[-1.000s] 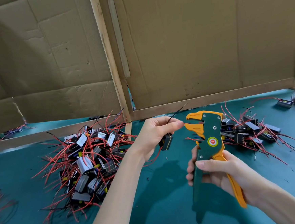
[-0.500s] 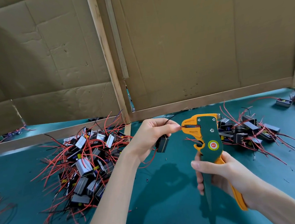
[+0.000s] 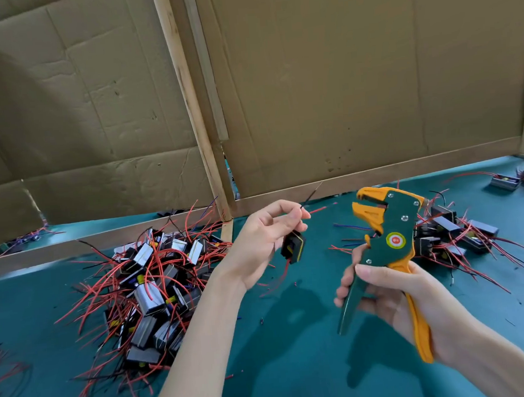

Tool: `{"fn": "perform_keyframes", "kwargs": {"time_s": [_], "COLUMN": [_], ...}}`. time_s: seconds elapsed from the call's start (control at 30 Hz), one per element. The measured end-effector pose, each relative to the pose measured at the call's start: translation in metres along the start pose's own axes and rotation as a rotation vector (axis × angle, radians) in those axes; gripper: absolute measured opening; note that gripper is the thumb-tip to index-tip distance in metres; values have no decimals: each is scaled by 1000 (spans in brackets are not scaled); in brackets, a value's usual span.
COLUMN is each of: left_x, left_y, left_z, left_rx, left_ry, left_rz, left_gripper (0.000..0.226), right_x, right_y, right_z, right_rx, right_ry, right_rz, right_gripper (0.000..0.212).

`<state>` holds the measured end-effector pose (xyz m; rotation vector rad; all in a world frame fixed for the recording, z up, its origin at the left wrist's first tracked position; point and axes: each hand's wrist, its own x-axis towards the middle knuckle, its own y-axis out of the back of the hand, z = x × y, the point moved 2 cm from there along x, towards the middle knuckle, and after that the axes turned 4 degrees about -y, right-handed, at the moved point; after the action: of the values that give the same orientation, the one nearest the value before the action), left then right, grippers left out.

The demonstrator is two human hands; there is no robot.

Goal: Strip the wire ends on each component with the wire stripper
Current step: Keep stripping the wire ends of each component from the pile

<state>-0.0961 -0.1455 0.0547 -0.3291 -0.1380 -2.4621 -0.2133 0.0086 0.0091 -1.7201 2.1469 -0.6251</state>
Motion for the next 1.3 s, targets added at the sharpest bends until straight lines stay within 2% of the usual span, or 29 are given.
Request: {"fn": "perform_keyframes", "kwargs": {"time_s": [0.23,0.4,0.57,0.7,0.77,0.87,0.93,1.03,1.3], "left_x": [-3,-5,-6,-7,-8,-9,-9,-10,-9], "left_y": [3,-4,-9,-10,-8,-7,-7,-7,-9], "left_z": [11,20,23,23,23,24,24,25,21], "left_rx": [192,244,280,296,296,306,303,294,315], "left_ry": [-105,-138,-89,-65,-55,-48,-47,-46,-10], "left_rz": [25,19,10,-17,-29,-47,-60,-80,-99], "left_gripper": [16,12,12,15,12,9,9,10,16], "right_x": [4,3,2,1,1,0,-2,-5,-8], "right_y": [3,0,-2,-2,-1,1,3,3,-4], "right_z": [3,8,5,5,6,7,8,9,16], "right_rx": [-67,-113,-118,-130,-142,-186,-221,-257,-280], "right_ry": [-102,-156,-132,-131,-138,-151,-152,-162,-119], "right_rz": [-44,-127,-121,-119,-122,-123,-110,-73,115], "right_gripper": [14,29,13,11,14,30,42,47,37]}}
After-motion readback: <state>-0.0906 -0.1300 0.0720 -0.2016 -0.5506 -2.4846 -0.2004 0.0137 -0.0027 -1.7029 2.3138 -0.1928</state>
